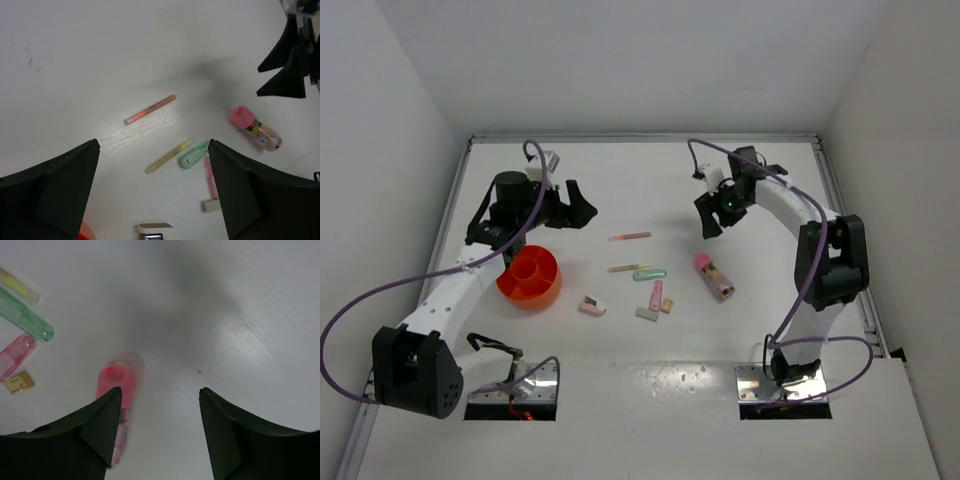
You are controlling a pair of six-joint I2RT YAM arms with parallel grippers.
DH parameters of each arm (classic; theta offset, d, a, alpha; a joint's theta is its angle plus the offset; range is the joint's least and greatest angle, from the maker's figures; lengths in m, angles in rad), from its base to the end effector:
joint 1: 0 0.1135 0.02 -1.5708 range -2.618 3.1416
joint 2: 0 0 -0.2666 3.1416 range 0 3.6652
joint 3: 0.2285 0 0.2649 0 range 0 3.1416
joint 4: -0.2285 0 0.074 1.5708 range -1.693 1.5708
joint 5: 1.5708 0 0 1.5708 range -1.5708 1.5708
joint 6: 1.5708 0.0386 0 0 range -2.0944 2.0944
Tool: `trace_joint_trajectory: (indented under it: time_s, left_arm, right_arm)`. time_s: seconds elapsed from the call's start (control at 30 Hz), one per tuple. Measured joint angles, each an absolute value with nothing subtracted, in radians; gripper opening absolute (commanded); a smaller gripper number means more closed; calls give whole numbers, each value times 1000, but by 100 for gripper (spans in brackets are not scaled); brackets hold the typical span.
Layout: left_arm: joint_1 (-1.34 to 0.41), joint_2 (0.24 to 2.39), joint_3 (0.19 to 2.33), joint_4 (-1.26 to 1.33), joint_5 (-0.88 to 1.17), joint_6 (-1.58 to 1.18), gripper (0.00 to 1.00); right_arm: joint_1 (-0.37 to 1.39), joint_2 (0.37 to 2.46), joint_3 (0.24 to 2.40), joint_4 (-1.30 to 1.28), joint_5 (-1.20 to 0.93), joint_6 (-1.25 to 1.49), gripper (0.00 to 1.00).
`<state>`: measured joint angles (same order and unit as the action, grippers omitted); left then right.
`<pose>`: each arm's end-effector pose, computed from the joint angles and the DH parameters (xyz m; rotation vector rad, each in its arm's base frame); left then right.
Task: Sort the stationery into containers
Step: Pick up the stationery from the center of the board.
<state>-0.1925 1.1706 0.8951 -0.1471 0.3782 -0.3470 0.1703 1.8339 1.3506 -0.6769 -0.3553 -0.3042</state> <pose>0.2730 -0.0677 0.3015 0.0934 2.0324 -0.7205 0.3818 0.0793 0.2031 -0.7264 2.5782 0.4422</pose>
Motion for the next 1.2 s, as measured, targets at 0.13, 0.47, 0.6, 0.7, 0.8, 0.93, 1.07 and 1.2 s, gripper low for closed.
trace_joint_trajectory:
  time_s: [0.13, 0.47, 0.6, 0.7, 0.8, 0.93, 1.07, 1.2]
  left_arm:
    - [-192, 1147, 895, -154, 367, -356, 100]
    - [-193, 1088, 895, -150, 335, -356, 100]
    - [-193, 1088, 895, -150, 332, -356, 100]
    - [-193, 1088, 895, -150, 332, -356, 100]
    - [-193, 1088, 895, -150, 332, -356, 100]
    - [-193, 1086, 895, -150, 332, -356, 100]
    - [-193, 1080, 895, -150, 332, -356, 100]
    - [-193, 1071, 895, -151, 329, -355, 100]
  right_arm:
    - [249, 1834, 1311, -715, -329, -303, 70]
    - [350, 1834, 1229, -706, -177, -270, 70]
    - [356, 1834, 1197, -699, -132, -262, 70]
    - [365, 1843, 1187, -699, -119, -258, 70]
    - [374, 1871, 1187, -694, -113, -254, 70]
    - [391, 1907, 1188, -693, -101, -245, 62]
    - [416, 1930, 1190, -691, -70, -239, 38]
    - [430, 1933, 1199, -697, -60, -228, 0]
